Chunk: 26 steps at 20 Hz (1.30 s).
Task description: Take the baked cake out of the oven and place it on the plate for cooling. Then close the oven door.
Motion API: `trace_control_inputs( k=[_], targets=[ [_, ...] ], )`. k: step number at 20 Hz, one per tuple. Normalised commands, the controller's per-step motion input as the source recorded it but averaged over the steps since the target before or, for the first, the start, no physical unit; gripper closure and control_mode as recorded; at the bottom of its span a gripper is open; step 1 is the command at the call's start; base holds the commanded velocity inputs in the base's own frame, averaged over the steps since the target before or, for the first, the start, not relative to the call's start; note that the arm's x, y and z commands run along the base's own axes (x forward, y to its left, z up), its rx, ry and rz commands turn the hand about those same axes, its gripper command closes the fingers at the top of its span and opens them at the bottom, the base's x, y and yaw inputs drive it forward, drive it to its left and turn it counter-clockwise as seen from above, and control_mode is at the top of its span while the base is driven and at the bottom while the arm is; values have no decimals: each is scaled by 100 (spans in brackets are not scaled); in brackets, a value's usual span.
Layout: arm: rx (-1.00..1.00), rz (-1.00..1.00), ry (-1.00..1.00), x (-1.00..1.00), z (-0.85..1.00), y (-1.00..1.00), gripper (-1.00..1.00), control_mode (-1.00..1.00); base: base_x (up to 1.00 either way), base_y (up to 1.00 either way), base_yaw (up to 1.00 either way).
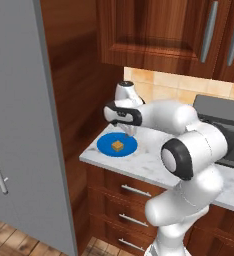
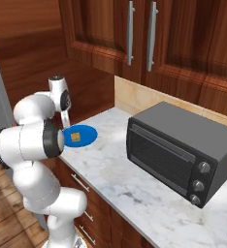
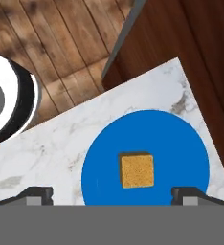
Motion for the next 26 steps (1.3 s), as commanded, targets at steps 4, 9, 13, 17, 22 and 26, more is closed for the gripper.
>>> trace_control_inputs(
  k=[4,9,13,17,22,26],
  targets=[
    [6,-33,-2,-78,93,42,-100,-100,0,0,0],
    [11,-63,0,-74,63,21,-100,-100,0,0,0],
    [16,-72,2,-74,42,0,-100,-100,0,0,0],
    [18,-72,1,-84,21,0,-100,-100,0,0,0],
    [20,-62,0,-82,9,0,-100,-100,0,0,0],
    [17,-43,0,-63,10,0,-100,-100,0,0,0]
  ],
)
